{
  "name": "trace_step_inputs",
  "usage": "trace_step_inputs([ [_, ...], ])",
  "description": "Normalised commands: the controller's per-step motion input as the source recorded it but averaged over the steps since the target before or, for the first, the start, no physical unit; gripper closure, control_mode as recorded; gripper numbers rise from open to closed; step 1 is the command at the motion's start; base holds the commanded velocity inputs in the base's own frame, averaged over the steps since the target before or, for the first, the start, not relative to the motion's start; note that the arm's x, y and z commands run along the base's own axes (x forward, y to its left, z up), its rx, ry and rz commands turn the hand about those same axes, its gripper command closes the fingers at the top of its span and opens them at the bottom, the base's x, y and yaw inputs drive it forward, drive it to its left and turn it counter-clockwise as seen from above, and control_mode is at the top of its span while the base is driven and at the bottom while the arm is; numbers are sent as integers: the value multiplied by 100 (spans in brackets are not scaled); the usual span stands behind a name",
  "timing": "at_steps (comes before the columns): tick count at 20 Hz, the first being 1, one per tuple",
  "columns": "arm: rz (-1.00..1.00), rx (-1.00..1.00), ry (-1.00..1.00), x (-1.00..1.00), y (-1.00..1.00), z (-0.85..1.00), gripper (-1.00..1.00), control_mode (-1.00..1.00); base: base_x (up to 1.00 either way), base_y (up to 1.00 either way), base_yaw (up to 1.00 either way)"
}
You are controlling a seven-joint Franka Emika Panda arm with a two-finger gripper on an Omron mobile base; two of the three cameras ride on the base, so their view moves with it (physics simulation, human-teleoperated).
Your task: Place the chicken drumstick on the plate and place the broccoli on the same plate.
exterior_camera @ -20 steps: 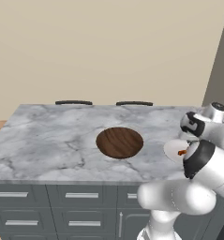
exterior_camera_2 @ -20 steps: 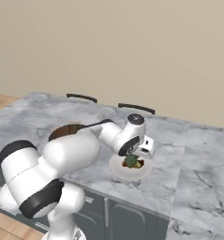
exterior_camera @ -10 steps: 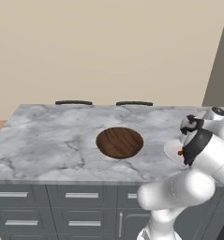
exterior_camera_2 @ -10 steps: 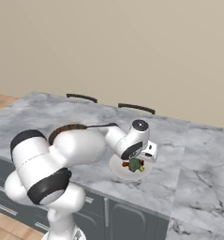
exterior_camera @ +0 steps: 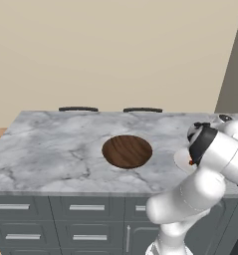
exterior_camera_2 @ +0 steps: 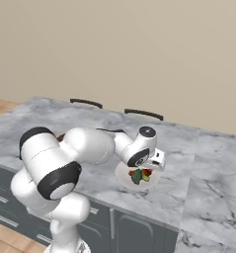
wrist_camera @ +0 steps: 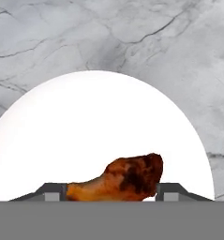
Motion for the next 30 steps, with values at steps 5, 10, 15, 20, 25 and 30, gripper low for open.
trace_step_inputs([
  [5,0,0,0,0,-1,2,-100,-100,0,0,0],
  [10,1,0,-1,-29,-7,83,-100,-100,0,0,0],
  [15,1,0,-8,-71,14,70,-100,-100,0,0,0],
  [20,3,-7,-1,-57,71,39,-100,-100,0,0,0],
  [25,17,-21,0,-30,99,16,-100,-100,0,0,0],
  [30,16,-18,0,-25,89,2,-100,-100,0,0,0],
])
